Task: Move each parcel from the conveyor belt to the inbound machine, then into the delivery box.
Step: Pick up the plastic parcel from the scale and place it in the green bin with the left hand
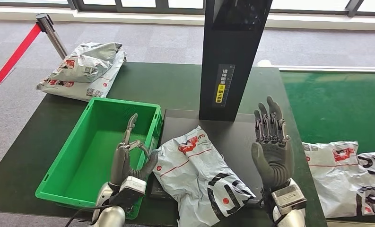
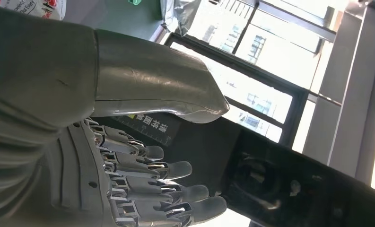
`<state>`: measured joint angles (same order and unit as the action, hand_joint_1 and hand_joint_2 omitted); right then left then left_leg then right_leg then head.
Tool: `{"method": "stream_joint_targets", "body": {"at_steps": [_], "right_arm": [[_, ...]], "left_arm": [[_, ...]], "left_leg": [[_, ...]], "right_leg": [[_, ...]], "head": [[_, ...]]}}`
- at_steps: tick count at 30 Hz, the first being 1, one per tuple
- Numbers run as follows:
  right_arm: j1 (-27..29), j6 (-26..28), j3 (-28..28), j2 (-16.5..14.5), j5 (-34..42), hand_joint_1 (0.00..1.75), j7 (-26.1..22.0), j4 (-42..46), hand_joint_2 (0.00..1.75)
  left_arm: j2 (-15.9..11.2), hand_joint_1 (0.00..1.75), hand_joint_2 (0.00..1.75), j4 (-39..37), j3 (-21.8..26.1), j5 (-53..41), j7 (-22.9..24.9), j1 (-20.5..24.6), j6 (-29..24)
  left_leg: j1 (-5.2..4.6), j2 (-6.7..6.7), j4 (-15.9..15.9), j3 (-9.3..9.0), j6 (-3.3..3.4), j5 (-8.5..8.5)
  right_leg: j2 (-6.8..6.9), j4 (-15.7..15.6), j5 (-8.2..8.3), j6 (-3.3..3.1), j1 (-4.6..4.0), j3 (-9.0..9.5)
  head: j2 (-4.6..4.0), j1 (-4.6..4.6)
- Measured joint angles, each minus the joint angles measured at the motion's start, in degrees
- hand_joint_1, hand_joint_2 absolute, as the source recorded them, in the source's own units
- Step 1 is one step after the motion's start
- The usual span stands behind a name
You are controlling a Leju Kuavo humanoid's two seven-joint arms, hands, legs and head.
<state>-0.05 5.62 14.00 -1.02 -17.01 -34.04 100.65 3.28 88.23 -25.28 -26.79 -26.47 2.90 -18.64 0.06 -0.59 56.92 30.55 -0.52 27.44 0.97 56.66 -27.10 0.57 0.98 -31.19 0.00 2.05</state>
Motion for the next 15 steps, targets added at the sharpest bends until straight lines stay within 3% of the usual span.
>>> {"method": "stream_joint_targets", "body": {"at_steps": [1, 7, 15], "right_arm": [[-0.16, -0.49, 0.03, -0.02, -0.4, 0.0, 0.13, 0.0, 1.75], [-1.12, -2.35, 0.09, -0.21, -1.74, 0.0, 0.0, 0.01, 1.75], [-0.04, -1.13, 0.27, 0.68, -1.56, 0.0, -0.62, 0.35, 1.75]], "left_arm": [[0.14, 0.0, 1.75, -0.6, -0.9, -1.92, 1.07, 0.86, 1.28], [0.5, 0.0, 1.75, -4.64, -6.3, -8.46, 3.97, 5.0, 6.21], [0.21, 0.0, 1.75, -12.73, -11.86, -10.13, 1.68, 11.16, 9.72]], "left_leg": [[0.0, 0.0, 0.01, 0.01, 0.01, -0.01], [0.0, -0.03, 0.04, 0.06, 0.01, -0.03], [-0.01, 0.0, 0.03, 0.03, 0.0, -0.06]], "right_leg": [[0.0, 0.0, 0.02, 0.0, 0.0, -0.01], [-0.05, 0.0, 0.07, 0.02, 0.0, -0.08], [-0.02, 0.0, 0.07, 0.02, 0.01, -0.02]], "head": [[0.0, 0.01], [0.0, 0.01], [0.0, 0.01]]}}
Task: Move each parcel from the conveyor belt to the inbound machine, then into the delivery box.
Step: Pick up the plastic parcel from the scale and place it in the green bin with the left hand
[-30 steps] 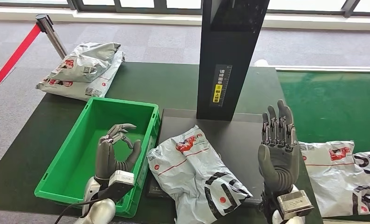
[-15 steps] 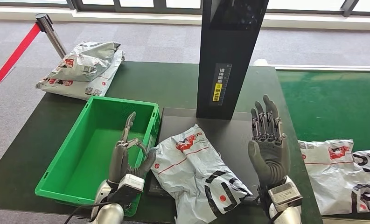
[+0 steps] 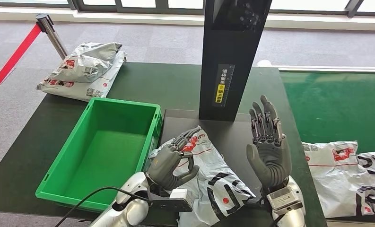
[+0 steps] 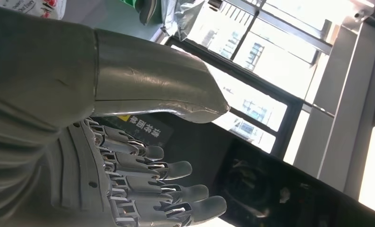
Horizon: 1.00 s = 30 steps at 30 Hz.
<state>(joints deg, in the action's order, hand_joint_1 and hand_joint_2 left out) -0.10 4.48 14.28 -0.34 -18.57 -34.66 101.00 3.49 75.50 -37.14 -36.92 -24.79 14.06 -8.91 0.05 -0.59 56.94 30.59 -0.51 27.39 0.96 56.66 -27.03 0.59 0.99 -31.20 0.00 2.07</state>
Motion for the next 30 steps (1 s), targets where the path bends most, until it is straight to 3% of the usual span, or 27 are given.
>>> {"method": "stream_joint_targets", "body": {"at_steps": [12, 16, 22, 30], "right_arm": [[4.68, 2.58, 1.14, 2.74, 1.74, 0.0, -0.14, 1.46, 1.75], [5.45, 2.83, 1.52, 3.02, 2.65, 0.0, -0.33, 1.78, 1.75], [5.92, 0.48, 2.83, 2.61, 3.62, 0.0, -0.14, 2.32, 1.75], [5.07, -1.41, 2.9, 1.68, 4.41, 0.0, -0.25, 2.31, 1.75]], "left_arm": [[-1.38, 0.0, 1.75, -2.96, -3.79, -3.79, 1.18, 2.16, 2.87], [-1.79, 0.0, 1.75, -4.45, -5.64, -5.39, 1.31, 3.36, 7.1], [-1.25, 0.0, 1.75, -12.99, -10.23, -7.81, 0.58, 8.24, 12.89], [0.29, 0.0, 1.75, -25.16, -15.35, -9.8, 0.05, 13.75, 14.41]], "left_leg": [[0.0, -0.1, -0.13, 0.4, -0.15, -0.09], [0.0, -0.07, -0.15, 0.38, -0.18, -0.14], [0.01, -0.17, -0.23, 0.33, -0.31, -0.21], [0.19, -0.21, -0.34, 0.29, -0.59, -0.41]], "right_leg": [[-0.05, 0.01, 0.03, -0.09, -0.05, 0.02], [-0.04, 0.01, 0.05, -0.12, -0.08, 0.03], [-0.1, 0.01, 0.17, -0.31, -0.14, 0.0], [-0.15, 0.03, 0.32, -0.55, -0.17, -0.05]], "head": [[0.0, -0.01], [0.0, -0.01], [0.0, -0.01], [0.0, -0.01]]}}
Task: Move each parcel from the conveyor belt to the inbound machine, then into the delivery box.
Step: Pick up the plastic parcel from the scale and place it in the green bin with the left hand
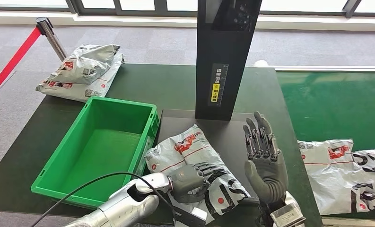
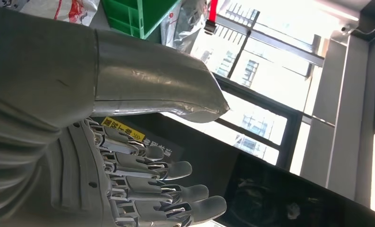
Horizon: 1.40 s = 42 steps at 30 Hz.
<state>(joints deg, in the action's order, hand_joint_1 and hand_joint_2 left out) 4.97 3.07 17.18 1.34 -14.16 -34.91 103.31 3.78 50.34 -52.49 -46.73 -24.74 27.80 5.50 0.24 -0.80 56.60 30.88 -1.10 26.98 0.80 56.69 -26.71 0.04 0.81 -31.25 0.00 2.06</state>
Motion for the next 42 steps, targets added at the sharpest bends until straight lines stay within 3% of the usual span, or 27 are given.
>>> {"method": "stream_joint_targets", "body": {"at_steps": [4, 8, 12, 17, 23, 29, 35, 42], "right_arm": [[-0.34, -2.03, 0.0, -1.04, 1.19, 0.0, -0.01, -0.05, 1.75], [-0.72, -2.44, 0.0, -1.9, 0.98, 0.0, 0.03, -0.05, 1.75], [-0.88, -3.05, 0.0, -2.87, -1.15, 0.0, 0.59, 0.15, 1.75], [-0.52, -3.8, 0.0, -3.82, -2.29, 0.0, 1.22, 1.75, 1.75], [-0.06, -5.11, -0.02, -4.17, -2.34, 0.0, 1.82, 2.99, 1.75], [0.1, -5.85, -0.15, -4.31, -2.29, 0.0, 1.88, 3.73, 1.75], [1.23, -6.02, -0.52, -4.31, -2.33, 0.0, 1.93, 5.3, 1.75], [2.04, -6.17, -0.77, -4.31, -2.38, 0.0, 2.03, 6.32, 1.75]], "left_arm": [[0.85, 0.0, 1.75, -3.82, -1.25, -0.58, 1.31, 1.39, 1.31], [1.78, 1.75, 1.75, -6.25, -1.88, -0.72, 1.24, 2.43, 1.5], [3.01, 1.75, 1.75, -9.22, -3.54, -2.67, 0.98, 4.88, 3.69], [4.1, 1.75, 1.75, -11.79, -5.72, -5.88, -0.1, 6.75, -2.51], [3.63, 1.75, 1.75, -10.96, -6.21, -7.16, 1.19, 7.03, -5.87], [2.5, 1.75, 1.75, -7.86, -6.3, -9.28, 2.77, 5.96, -9.74], [1.09, 1.75, 1.75, -2.29, -6.04, -13.04, 4.67, 2.61, -20.69], [-0.4, 1.75, 1.75, 3.58, -4.88, -15.34, 5.68, -0.24, -24.73]], "left_leg": [[0.02, 0.05, -0.08, 0.0, -0.05, -0.06], [0.01, 0.13, -0.09, -0.01, 0.02, -0.09], [0.01, 0.18, -0.08, -0.19, 0.21, -0.08], [0.0, 0.12, -0.07, -0.62, 0.32, 0.05], [-0.03, 0.07, -0.05, -0.58, 0.31, 0.0], [-0.03, 0.08, -0.04, -0.59, 0.29, -0.01], [-0.03, 0.09, -0.02, -0.48, 0.27, -0.04], [-0.03, 0.09, -0.01, -0.21, 0.27, -0.04]], "right_leg": [[0.05, 0.01, -0.01, -0.03, -0.04, 0.03], [0.19, -0.01, -0.04, -0.03, -0.19, 0.14], [0.27, -0.11, -0.02, 0.08, -0.13, 0.45], [0.21, -0.22, -0.02, 0.23, -0.05, 0.84], [0.11, -0.21, 0.07, 0.23, -0.01, 0.75], [0.1, -0.2, 0.06, 0.21, -0.05, 0.51], [0.09, -0.17, 0.09, 0.18, -0.05, 0.08], [0.1, -0.17, 0.09, 0.18, -0.02, -0.18]], "head": [[0.0, 0.02], [0.0, 0.01], [0.0, -0.01], [0.0, -0.01], [0.0, 0.0], [0.0, 0.0], [0.0, 0.0], [0.0, 0.0]]}}
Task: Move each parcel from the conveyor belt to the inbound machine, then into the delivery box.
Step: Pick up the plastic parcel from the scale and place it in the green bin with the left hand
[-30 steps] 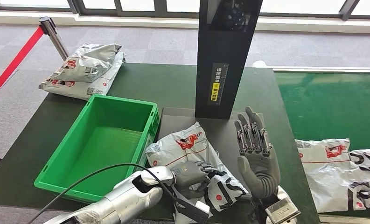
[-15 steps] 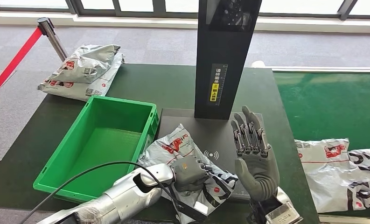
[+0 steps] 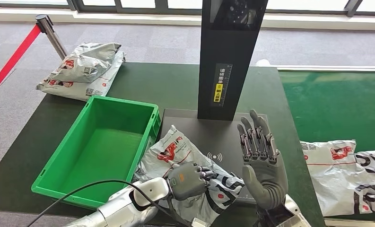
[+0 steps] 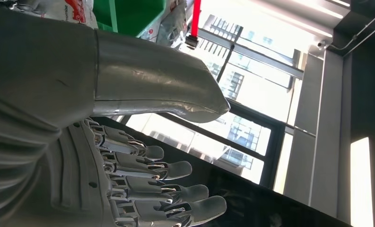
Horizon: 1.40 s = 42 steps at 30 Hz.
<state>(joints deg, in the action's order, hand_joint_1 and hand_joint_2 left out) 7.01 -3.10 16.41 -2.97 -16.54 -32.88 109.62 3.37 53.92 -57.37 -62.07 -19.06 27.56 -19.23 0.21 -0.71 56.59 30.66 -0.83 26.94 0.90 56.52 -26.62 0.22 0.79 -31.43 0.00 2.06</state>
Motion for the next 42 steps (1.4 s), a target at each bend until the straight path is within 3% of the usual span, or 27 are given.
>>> {"method": "stream_joint_targets", "body": {"at_steps": [4, 10, 17, 25, 26, 27, 29, 30, 31, 36, 42], "right_arm": [[0.16, -0.18, -0.54, 0.0, -0.03, 0.0, 0.01, 0.27, 1.75], [0.94, 0.04, -1.11, -0.01, -0.33, 0.0, -0.01, 0.64, 1.75], [1.48, 0.22, -1.79, -0.32, -0.36, 0.0, -0.05, 0.89, 1.75], [1.89, 0.52, -2.61, -0.33, -0.36, 0.0, -0.23, 1.27, 1.75], [1.91, 0.53, -2.63, -0.33, -0.36, 0.0, -0.23, 1.27, 1.75], [1.93, 0.58, -2.63, -0.33, -0.36, 0.0, -0.23, 1.28, 1.75], [1.95, 0.91, -2.64, -0.33, -0.38, 0.0, -0.23, 1.27, 1.75], [1.96, 1.3, -2.65, -0.33, -0.48, 0.0, -0.23, 1.26, 1.75], [1.96, 1.82, -2.67, -0.33, -0.63, 0.0, -0.23, 1.25, 1.75], [2.15, 4.2, -2.79, -0.33, -1.35, 0.0, -0.15, 1.23, 1.75], [2.34, 4.64, -2.95, -0.33, -1.38, 0.0, -0.05, 1.23, 1.75]], "left_arm": [[-0.51, 1.75, 1.75, 1.86, 0.52, -0.57, 0.18, -0.69, -0.42], [-1.15, 1.75, 1.75, 6.51, 2.7, -5.85, 3.06, -1.58, -6.84], [-2.09, 1.75, 1.75, 13.68, 7.11, -8.99, 4.49, -2.6, -10.67], [-2.15, 1.75, 1.75, 14.67, 9.55, -11.5, 5.82, -2.82, -12.37], [-2.15, 1.51, 1.75, 14.67, 9.72, -11.46, 5.84, -2.83, -12.35], [-2.14, 1.07, 1.75, 14.64, 9.91, -11.07, 5.71, -2.86, -12.22], [-2.02, 0.2, 0.87, 14.38, 10.45, -8.03, 4.43, -3.06, -11.24], [-1.86, 0.0, 0.44, 14.15, 10.82, -5.27, 3.37, -3.31, -10.43], [-1.61, 0.0, 0.0, 13.91, 11.27, -1.82, 2.16, -3.71, -9.47], [0.23, 0.0, 0.0, 14.86, 16.17, 20.07, -2.73, -6.9, -3.15], [1.31, 0.0, 0.0, 16.94, 20.16, 27.57, -3.4, -8.9, 0.26]], "left_leg": [[0.0, 0.0, 0.02, 0.05, 0.0, 0.0], [0.0, 0.01, 0.04, 0.12, 0.0, 0.0], [0.0, 0.02, 0.04, 0.14, 0.0, 0.0], [0.0, 0.02, 0.04, 0.15, 0.01, 0.0], [0.0, 0.02, 0.05, 0.15, 0.01, 0.0], [0.0, 0.01, 0.05, 0.15, 0.01, 0.0], [0.0, 0.01, 0.05, 0.15, 0.01, 0.0], [0.0, 0.01, 0.05, 0.15, 0.01, 0.0], [0.0, 0.01, 0.05, 0.15, 0.01, 0.0], [0.0, 0.0, 0.05, 0.2, 0.01, 0.0], [0.0, 0.01, 0.05, 0.23, 0.01, 0.0]], "right_leg": [[0.0, 0.0, 0.0, 0.0, 0.01, -0.05], [0.01, 0.0, 0.0, 0.0, 0.01, -0.09], [0.01, 0.0, 0.0, 0.0, 0.0, -0.12], [0.01, 0.0, 0.0, 0.01, 0.01, -0.13], [0.01, 0.0, 0.0, 0.01, 0.01, -0.13], [0.01, 0.0, 0.0, 0.01, 0.01, -0.13], [0.0, 0.0, 0.0, 0.01, 0.01, -0.13], [0.0, 0.0, 0.0, 0.01, 0.01, -0.14], [0.0, 0.0, 0.0, 0.01, 0.01, -0.14], [-0.01, 0.0, 0.0, 0.01, 0.01, -0.2], [0.0, 0.0, 0.0, 0.01, 0.01, -0.22]], "head": [[0.0, -0.01], [0.0, -0.01], [0.0, 0.0], [0.0, 0.0], [0.0, -0.01], [0.0, -0.01], [0.0, 0.0], [0.0, 0.0], [0.0, 0.0], [0.0, 0.0], [0.0, 0.0]]}}
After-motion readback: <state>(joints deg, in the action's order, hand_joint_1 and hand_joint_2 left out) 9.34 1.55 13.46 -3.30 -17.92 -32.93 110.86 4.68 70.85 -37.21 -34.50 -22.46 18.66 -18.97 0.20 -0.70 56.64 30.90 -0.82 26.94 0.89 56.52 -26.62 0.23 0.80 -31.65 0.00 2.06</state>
